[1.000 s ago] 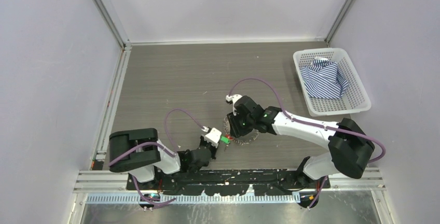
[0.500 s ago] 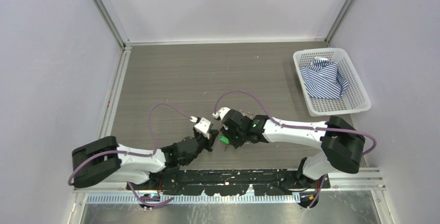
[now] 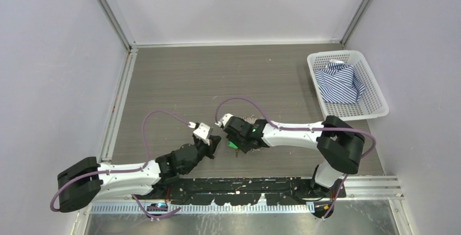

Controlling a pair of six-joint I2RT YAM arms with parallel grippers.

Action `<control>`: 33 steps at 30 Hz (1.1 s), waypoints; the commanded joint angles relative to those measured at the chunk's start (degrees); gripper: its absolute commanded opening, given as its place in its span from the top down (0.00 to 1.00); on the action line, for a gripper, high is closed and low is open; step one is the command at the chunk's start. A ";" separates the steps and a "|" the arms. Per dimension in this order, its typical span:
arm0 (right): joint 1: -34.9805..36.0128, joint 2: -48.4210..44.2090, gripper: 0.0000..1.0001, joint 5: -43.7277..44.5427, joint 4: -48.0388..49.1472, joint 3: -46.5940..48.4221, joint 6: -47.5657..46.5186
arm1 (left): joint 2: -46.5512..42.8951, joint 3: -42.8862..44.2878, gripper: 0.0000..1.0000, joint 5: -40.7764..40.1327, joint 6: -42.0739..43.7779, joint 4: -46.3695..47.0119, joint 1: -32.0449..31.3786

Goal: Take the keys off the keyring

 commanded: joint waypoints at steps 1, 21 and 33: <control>0.69 1.70 0.63 2.22 0.99 3.52 -2.58 | -2.32 -0.86 1.00 -0.28 -0.82 -0.87 0.51; -2.29 1.65 0.99 -3.78 4.55 5.82 -2.46 | -1.14 -1.27 0.99 4.21 -1.93 0.80 1.35; -3.14 -0.47 0.71 -5.55 3.74 3.53 -1.32 | 3.84 0.13 0.99 5.60 -2.40 3.56 1.55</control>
